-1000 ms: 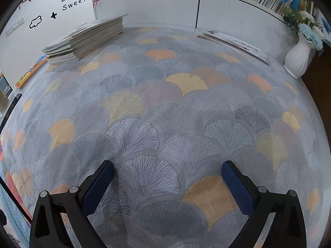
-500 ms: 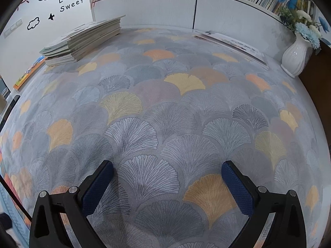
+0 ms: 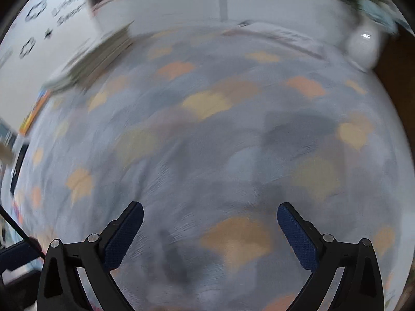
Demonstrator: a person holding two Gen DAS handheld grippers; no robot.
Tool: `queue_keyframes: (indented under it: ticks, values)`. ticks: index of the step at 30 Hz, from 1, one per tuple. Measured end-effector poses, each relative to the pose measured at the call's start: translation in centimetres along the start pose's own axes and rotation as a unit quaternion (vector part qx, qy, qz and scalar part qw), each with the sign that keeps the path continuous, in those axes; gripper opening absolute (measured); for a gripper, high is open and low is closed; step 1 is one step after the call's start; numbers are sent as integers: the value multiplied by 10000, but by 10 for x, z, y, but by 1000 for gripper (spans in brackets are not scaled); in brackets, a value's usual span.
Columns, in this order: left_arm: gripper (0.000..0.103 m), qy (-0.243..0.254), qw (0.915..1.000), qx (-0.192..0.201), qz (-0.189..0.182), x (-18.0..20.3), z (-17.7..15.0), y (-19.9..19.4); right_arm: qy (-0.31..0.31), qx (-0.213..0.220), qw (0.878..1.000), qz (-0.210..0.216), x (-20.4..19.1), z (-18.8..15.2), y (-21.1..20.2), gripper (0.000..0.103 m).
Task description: Organize books
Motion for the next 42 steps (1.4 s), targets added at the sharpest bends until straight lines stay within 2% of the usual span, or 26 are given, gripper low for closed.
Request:
queue_keyframes:
  ticks: [3, 5, 7, 10, 13, 14, 17, 19, 21, 24, 26, 27, 28, 29, 30, 31, 32, 33, 36, 38, 40, 41, 42]
  values:
    - [41, 311, 9992, -201, -116, 9, 42, 24, 512, 132, 9982, -282, 41, 22, -4, 100]
    - [41, 539, 9983, -156, -176, 17, 79, 39, 849, 188, 9953, -426, 67, 42, -4, 91]
    - [41, 601, 9977, -143, -266, 24, 119, 55, 1218, 238, 9917, -346, 93, 67, -1, 91]
    - [41, 505, 9982, 75, -308, 29, 185, 86, 1659, 322, 9851, -324, 131, 115, 14, 90]
    - [41, 127, 9995, 170, -212, 26, 251, 125, 1913, 308, 9795, -557, 160, 157, 36, 73]
    - [41, 1, 9993, 238, -284, 24, 272, 137, 2025, 330, 9773, -533, 170, 172, 44, 70]
    - [41, -171, 9986, 409, -289, 25, 319, 166, 2273, 496, 9708, -580, 196, 199, 54, 70]
    - [41, -308, 9982, 427, -286, 26, 343, 186, 2609, 588, 9619, -564, 217, 211, 60, 70]
    - [41, -456, 9973, 377, -441, 27, 361, 207, 2952, 615, 9522, -482, 237, 219, 68, 70]
    - [40, -627, 9965, 30, -552, 32, 376, 246, 3164, 612, 9463, -254, 252, 234, 84, 75]
    - [50, -521, 9953, 113, -814, 44, 379, 248, 3053, 711, 9495, -125, 251, 245, 88, 76]
    - [51, -482, 9929, -222, -1064, 51, 376, 254, 2998, 577, 9522, -108, 250, 252, 93, 76]
    - [51, -333, 9928, -168, -1135, 60, 371, 250, 2871, 483, 9566, -98, 245, 257, 96, 76]
    - [51, -158, 9938, -260, -1073, 67, 365, 249, 2724, 356, 9615, 103, 239, 261, 100, 79]
    - [51, 88, 9956, -182, -911, 76, 355, 240, 2520, 291, 9673, 26, 232, 263, 100, 79]
    - [51, 394, 9961, 27, -785, 84, 342, 224, 2271, 202, 9734, -235, 222, 262, 98, 79]
    - [51, 541, 9953, 159, -784, 87, 329, 205, 2032, 176, 9785, -306, 216, 258, 96, 79]
    - [51, 540, 9941, 205, -921, 86, 320, 191, 1844, 182, 9825, -199, 211, 251, 91, 79]
    - [51, 485, 9915, 315, -1168, 75, 248, 118, 1305, -29, 9911, 278, 189, 226, 68, 79]
    - [51, 486, 9891, 119, -1386, 72, 192, 85, 569, -76, 9972, 487, 157, 207, 47, 78]
    - [51, 914, 9820, -335, -1621, 84, 118, 58, -95, 40, 9982, 585, 126, 195, 32, 75]
    - [51, 1227, 9814, -510, -1387, 92, 85, 51, -190, 226, 9984, 481, 116, 194, 27, 72]
    - [50, 1340, 9811, -598, -1259, 94, 69, 49, -92, 230, 9990, 378, 115, 197, 27, 71]
Point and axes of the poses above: each gripper's, at about its wrist camera, not at the fingertips, and y roughly the way its jaws point, x to its right, z to its top, the point moved 1 cm from there along y, roughly the way its jaws point, and after that the axes turned 4 degrees about z, right-handed, at the moved point
